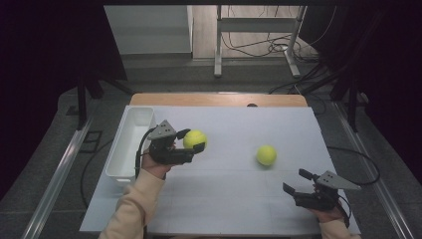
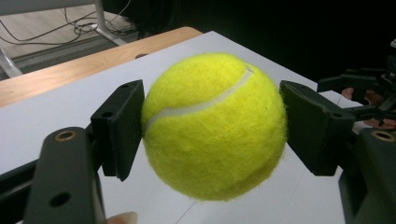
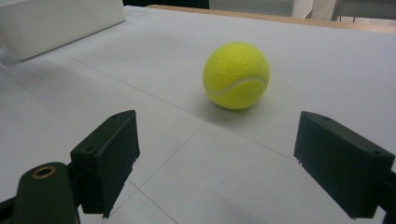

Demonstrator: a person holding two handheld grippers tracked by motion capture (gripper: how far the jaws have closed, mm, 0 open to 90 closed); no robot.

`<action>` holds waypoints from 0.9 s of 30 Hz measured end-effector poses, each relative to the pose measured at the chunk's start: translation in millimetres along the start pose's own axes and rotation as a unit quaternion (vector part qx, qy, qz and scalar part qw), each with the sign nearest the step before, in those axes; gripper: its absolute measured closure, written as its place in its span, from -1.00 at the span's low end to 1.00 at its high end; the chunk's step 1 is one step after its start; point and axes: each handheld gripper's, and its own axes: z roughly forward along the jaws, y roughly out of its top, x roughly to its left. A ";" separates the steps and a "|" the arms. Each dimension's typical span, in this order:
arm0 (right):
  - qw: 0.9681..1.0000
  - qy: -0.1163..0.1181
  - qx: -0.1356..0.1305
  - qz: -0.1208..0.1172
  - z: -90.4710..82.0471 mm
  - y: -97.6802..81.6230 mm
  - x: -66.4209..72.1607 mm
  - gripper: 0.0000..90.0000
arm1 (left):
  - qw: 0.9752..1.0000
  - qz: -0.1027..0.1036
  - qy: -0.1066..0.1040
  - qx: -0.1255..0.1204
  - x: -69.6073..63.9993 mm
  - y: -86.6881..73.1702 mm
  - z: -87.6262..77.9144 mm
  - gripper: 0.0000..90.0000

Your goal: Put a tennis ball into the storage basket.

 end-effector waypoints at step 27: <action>1.000 0.000 0.000 -0.002 0.4 -0.1 0.1 -0.68 | 0.999 -0.023 0.024 -0.009 19.6 -0.9 -10.2 -0.40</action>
